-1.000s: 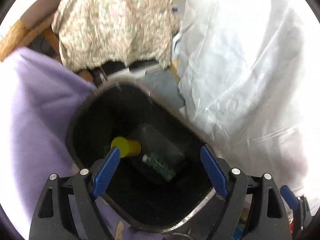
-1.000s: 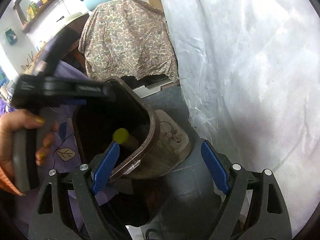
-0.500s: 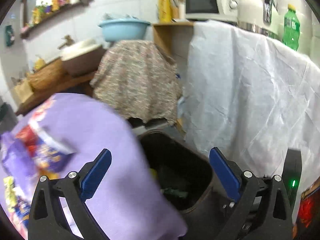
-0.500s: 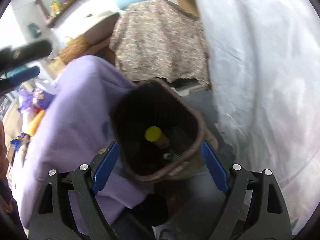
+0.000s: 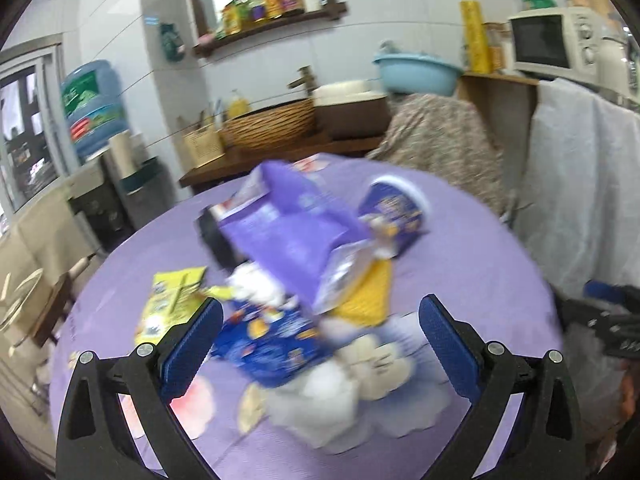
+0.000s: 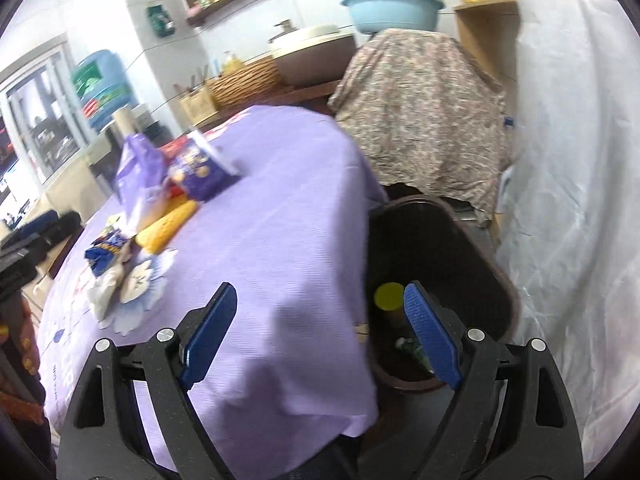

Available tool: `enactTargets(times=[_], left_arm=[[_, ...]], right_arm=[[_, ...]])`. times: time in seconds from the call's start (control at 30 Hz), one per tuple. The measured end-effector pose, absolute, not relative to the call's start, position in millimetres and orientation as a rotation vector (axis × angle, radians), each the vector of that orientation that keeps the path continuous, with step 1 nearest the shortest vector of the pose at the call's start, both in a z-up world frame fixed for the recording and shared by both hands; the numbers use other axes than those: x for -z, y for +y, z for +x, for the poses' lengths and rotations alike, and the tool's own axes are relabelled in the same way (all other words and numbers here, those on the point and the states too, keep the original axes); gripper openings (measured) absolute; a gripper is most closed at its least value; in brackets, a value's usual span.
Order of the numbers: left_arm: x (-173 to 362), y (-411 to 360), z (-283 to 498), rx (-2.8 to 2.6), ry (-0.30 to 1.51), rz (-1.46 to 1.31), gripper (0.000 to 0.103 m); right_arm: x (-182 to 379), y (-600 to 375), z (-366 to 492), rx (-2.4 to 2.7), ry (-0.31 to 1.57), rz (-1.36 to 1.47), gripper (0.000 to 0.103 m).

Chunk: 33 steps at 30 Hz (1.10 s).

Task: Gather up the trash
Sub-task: 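Grasp the blue chip bag with the left tool and lift it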

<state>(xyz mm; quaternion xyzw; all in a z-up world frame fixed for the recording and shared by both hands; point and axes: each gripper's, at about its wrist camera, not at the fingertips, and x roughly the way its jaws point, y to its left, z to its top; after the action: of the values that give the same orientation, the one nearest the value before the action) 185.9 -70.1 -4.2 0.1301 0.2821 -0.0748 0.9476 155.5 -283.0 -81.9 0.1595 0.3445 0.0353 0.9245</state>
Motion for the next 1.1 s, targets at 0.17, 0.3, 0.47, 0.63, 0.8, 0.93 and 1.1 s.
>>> enactTargets(times=[0.17, 0.3, 0.47, 0.63, 0.8, 0.93, 1.1], left_arm=[[19.2, -46.4, 205.7, 0.168, 0.650, 0.258, 0.089], [36.6, -44.2, 217.4, 0.184, 0.696, 0.300, 0.078], [42.7, -29.7, 225.7, 0.183, 0.742, 0.215, 0.049], [33.5, -5.7, 215.5, 0.170, 0.711, 0.102, 0.014], [26.0, 25.6, 199.5, 0.149, 0.691, -0.005, 0.003], [24.2, 49.6, 191.0, 0.137, 0.693, -0.081, 0.002], [20.0, 56.9, 188.1, 0.164, 0.694, -0.109, 0.016]], right_arm=[[71.2, -253.0, 155.7, -0.123, 0.702, 0.287, 0.085], [64.9, -233.0, 152.9, -0.152, 0.707, 0.260, 0.085], [60.5, -212.5, 147.3, -0.190, 0.712, 0.222, 0.085], [59.5, -188.6, 149.8, -0.262, 0.726, 0.173, 0.085], [54.8, -155.3, 158.1, -0.357, 0.731, 0.117, 0.085], [49.2, -122.4, 171.1, -0.444, 0.739, 0.063, 0.085], [43.8, -99.2, 183.4, -0.469, 0.744, 0.037, 0.085]])
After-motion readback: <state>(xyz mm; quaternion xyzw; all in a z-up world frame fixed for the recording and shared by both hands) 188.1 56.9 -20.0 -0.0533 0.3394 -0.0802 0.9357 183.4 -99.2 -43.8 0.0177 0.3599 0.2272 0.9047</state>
